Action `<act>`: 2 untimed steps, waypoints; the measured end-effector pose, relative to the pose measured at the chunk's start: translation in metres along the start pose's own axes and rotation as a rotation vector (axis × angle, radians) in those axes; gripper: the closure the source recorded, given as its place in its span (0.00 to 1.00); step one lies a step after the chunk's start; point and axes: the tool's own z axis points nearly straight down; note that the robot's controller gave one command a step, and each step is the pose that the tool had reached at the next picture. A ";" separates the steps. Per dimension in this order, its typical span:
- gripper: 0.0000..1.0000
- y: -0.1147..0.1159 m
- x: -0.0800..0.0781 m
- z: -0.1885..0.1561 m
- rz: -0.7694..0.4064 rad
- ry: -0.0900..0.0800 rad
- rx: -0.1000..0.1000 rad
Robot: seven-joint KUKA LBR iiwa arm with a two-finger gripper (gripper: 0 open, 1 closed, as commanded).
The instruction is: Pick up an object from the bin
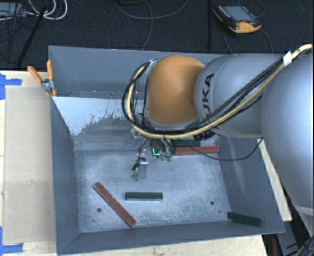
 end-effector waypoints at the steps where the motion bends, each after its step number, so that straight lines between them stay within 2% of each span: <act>1: 0.00 -0.074 0.069 0.074 0.032 0.007 0.004; 2: 1.00 -0.070 0.064 0.070 0.030 -0.006 -0.001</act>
Offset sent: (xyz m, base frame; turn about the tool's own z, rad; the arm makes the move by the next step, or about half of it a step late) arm -0.0643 -0.0697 -0.0680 0.0258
